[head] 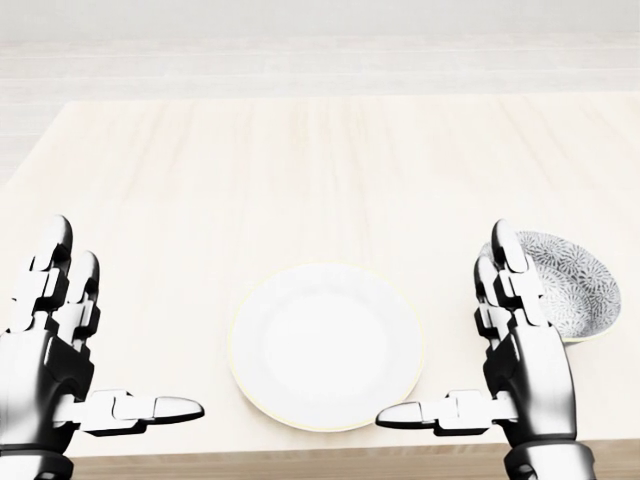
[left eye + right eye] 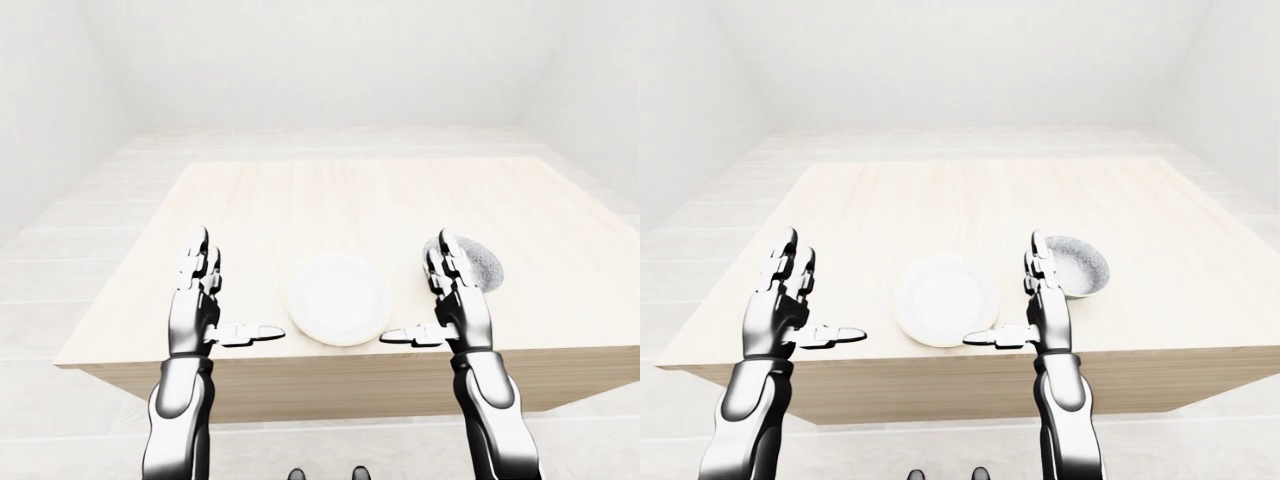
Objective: Put the bowl on the plate.
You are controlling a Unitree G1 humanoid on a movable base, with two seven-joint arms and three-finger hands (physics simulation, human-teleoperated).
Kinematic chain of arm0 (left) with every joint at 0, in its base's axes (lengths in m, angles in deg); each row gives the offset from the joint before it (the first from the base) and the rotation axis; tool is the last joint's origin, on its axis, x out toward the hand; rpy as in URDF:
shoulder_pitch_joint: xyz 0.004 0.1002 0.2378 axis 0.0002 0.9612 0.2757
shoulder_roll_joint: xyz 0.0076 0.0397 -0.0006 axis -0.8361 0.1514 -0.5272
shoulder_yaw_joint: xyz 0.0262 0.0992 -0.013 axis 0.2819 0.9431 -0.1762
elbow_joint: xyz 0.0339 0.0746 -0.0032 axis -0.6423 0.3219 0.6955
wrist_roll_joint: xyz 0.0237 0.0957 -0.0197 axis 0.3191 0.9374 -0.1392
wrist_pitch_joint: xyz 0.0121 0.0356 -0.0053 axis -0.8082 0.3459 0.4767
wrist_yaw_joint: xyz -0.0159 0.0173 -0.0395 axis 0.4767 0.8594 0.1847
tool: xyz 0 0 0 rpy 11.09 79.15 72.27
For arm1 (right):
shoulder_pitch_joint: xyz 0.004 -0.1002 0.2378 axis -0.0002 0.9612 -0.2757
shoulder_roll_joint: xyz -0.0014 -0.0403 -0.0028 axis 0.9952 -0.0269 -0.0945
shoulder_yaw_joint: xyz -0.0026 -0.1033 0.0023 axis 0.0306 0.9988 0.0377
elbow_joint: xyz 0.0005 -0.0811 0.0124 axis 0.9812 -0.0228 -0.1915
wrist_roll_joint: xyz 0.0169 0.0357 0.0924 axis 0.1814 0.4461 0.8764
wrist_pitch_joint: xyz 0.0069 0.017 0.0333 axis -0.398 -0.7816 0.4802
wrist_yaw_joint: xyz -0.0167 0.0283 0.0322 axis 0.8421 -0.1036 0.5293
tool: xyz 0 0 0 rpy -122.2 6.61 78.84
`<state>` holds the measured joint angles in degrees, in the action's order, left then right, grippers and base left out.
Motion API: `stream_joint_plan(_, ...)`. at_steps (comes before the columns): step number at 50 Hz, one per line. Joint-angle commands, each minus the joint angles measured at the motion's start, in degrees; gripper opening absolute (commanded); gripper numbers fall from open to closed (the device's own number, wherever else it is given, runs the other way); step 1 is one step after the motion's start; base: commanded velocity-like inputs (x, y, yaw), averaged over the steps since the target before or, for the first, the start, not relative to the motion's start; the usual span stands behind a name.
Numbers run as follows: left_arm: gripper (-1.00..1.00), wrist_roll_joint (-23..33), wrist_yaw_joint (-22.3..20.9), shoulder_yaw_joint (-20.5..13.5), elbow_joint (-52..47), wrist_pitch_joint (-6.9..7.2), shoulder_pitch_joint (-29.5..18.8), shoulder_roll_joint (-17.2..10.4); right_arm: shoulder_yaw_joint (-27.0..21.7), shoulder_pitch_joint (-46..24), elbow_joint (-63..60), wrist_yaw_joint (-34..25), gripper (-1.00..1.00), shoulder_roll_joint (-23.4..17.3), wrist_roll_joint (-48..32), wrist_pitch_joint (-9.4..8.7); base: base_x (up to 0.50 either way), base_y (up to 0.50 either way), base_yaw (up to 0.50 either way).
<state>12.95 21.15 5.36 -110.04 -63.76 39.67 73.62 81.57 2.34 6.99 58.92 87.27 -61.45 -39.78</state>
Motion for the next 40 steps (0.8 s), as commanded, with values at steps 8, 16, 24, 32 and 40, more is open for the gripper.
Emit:
stream_joint_plan(8, 1.0, 0.46, -0.39, 0.73, 0.86, 0.0, -0.06, 0.2, -1.07, 0.22, -0.25, -0.41, 1.0, -0.17, 0.55, 0.0, 0.0, 0.0, 0.0)
stream_joint_plan(16, 1.0, 0.95, 0.12, 0.77, 0.89, 0.0, 0.05, 0.26, -1.29, 0.65, -0.96, -0.64, 1.0, -0.15, 0.7, 0.0, 0.0, 0.0, 0.0)
stream_joint_plan(24, 1.0, 0.62, -0.54, 0.76, 0.63, 0.0, 0.56, 0.11, -1.56, 0.69, -1.76, -0.8, 1.0, -0.17, 0.84, 0.0, 0.0, 0.0, 0.0)
stream_joint_plan(32, 1.0, 0.35, -1.08, 0.17, -0.85, 0.0, 0.44, -0.09, -1.77, 0.21, -3.07, -0.59, 1.0, -0.56, -0.24, 0.0, 0.0, 0.0, 0.0)
stream_joint_plan(40, 1.0, 0.88, -1.11, -0.14, -0.63, 0.0, 0.06, -0.18, -4.61, -4.63, -2.46, 0.29, 1.0, -2.92, -3.66, 0.0, 0.0, 0.0, 0.0)
